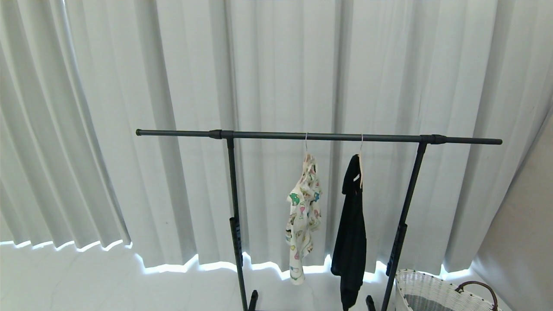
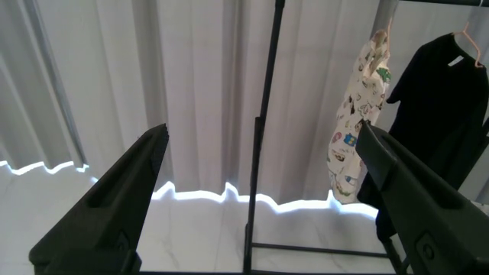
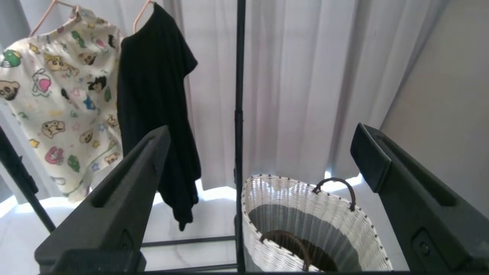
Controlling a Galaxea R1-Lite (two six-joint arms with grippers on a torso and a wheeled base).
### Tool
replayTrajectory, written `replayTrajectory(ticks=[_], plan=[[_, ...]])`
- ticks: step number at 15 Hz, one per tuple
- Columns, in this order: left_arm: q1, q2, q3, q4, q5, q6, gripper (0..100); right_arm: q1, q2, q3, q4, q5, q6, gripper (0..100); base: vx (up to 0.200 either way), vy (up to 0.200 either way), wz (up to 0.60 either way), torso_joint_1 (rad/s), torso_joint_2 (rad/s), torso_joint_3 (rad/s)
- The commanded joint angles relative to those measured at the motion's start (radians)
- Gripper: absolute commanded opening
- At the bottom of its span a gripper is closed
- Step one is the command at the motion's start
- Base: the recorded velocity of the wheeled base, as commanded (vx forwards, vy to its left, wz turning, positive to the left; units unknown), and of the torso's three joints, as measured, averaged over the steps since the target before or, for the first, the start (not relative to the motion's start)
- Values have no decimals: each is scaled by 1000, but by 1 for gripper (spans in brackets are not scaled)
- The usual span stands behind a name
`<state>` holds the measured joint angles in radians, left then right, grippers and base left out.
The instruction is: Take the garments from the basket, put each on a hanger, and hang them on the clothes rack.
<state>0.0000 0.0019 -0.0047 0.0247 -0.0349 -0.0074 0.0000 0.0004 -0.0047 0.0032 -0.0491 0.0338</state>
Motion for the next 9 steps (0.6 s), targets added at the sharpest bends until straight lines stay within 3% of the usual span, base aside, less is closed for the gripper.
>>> replayTrajectory(ticks=[1, 9], plan=[[0, 0, 0, 0, 0, 0, 100, 0, 0, 0, 0, 0, 0, 100, 0, 0, 0, 0, 0, 0], [0, 0, 0, 0, 0, 0, 100, 0, 0, 0, 0, 0, 0, 100, 0, 0, 0, 0, 0, 0]])
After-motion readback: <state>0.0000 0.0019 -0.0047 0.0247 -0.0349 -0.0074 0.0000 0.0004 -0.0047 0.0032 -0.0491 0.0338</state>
